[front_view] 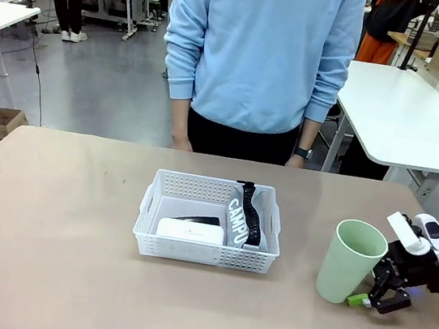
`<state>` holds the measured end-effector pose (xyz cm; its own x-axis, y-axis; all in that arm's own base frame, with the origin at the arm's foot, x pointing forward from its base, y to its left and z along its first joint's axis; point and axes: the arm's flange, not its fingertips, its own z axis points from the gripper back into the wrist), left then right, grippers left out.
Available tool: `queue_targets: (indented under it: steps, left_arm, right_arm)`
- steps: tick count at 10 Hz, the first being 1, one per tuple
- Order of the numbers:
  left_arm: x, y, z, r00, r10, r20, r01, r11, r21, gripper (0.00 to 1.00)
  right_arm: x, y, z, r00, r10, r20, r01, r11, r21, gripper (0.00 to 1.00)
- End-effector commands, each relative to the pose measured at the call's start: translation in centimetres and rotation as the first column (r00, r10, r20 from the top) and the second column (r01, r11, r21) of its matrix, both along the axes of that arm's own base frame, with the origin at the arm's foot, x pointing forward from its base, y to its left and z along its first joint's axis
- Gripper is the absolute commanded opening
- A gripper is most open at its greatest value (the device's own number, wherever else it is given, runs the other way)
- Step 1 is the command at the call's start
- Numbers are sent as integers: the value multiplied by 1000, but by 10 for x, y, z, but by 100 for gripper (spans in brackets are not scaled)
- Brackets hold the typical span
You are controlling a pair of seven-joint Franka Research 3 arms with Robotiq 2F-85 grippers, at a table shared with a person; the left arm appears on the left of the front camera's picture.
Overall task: Efficiently arrange items inside the basket to fit them all.
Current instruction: Pick up the Reusable plastic cup and place it inside the Organizing basket.
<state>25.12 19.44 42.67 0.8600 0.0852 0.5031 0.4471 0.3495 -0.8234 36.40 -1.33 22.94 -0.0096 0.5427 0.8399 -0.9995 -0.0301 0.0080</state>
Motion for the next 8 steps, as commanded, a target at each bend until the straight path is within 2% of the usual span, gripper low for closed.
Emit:
queue_targets:
  steps: [1, 5, 8]
  left_arm:
    - [-1, -1, 3, 1000, 1, 7, -1, 1000, -18, 100]
    - [-1, -1, 3, 1000, 1, 7, -1, 1000, -18, 100]
    - [-1, -1, 3, 1000, 1, 7, -1, 1000, -18, 100]
  right_arm:
    - [2, 6, -4, 998, 48, 28, -49, 998, 36, 100]
    - [6, 13, -10, 996, 83, -36, -74, 974, 215, 100]
    - [1, 8, 2, 997, 68, -22, -58, 951, 303, 100]
